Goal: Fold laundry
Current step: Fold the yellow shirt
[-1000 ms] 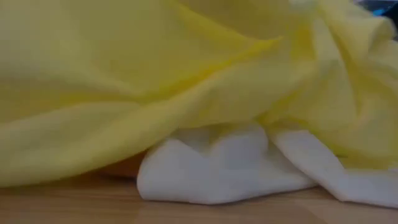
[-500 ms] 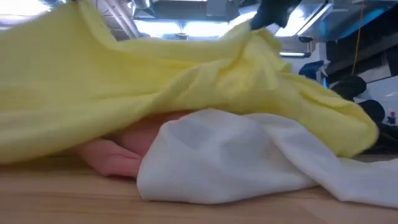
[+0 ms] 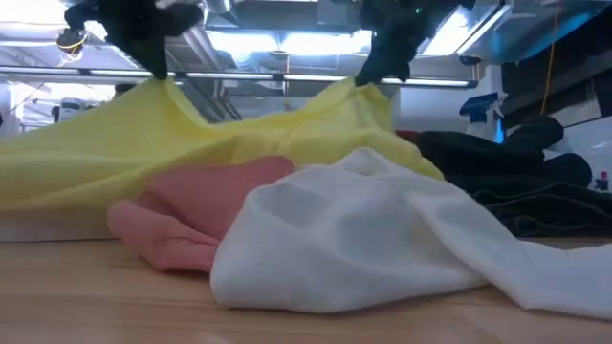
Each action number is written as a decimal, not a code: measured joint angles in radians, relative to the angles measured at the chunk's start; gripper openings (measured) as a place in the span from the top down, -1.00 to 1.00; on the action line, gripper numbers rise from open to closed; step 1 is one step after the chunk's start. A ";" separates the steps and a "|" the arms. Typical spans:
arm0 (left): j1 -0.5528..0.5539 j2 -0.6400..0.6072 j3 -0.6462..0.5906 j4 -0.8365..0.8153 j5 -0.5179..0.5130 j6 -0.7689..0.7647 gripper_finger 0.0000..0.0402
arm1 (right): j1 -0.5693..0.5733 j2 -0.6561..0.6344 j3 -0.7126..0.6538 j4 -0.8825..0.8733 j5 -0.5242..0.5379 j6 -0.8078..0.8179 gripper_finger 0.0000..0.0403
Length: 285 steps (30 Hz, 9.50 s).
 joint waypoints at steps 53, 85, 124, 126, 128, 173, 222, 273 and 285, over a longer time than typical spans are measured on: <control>0.339 -0.292 -0.390 -0.001 0.275 0.034 0.59 | -0.259 0.279 0.025 0.178 -0.232 -0.184 -0.17; -0.165 -0.513 -0.390 0.577 0.734 0.673 0.33 | -0.036 0.058 0.173 -0.083 -0.331 -0.083 -0.18; -0.541 0.017 -0.310 0.726 0.627 0.510 0.32 | 0.364 -0.096 -0.258 0.123 -0.144 0.212 -0.17; -0.539 0.031 -0.315 0.717 0.622 0.496 0.32 | 0.389 -0.096 -0.261 0.117 -0.129 0.211 -0.17; -0.538 0.061 -0.321 0.714 0.625 0.492 0.32 | 0.414 -0.096 -0.279 0.120 -0.118 0.210 -0.17; -0.425 0.135 -0.307 0.817 0.745 0.204 1.00 | 0.594 0.167 -0.536 0.416 0.206 0.297 0.91; -0.496 -0.186 0.647 0.015 -0.082 0.657 1.00 | 0.506 -0.177 0.808 -0.966 0.278 0.170 1.00; -0.316 -0.179 0.743 0.087 -0.082 0.874 1.00 | 0.363 -0.203 0.806 -0.910 0.120 -0.001 1.00; -0.457 -0.322 0.742 0.151 -0.413 0.975 1.00 | 0.291 -0.281 0.807 -0.675 0.293 -0.091 1.00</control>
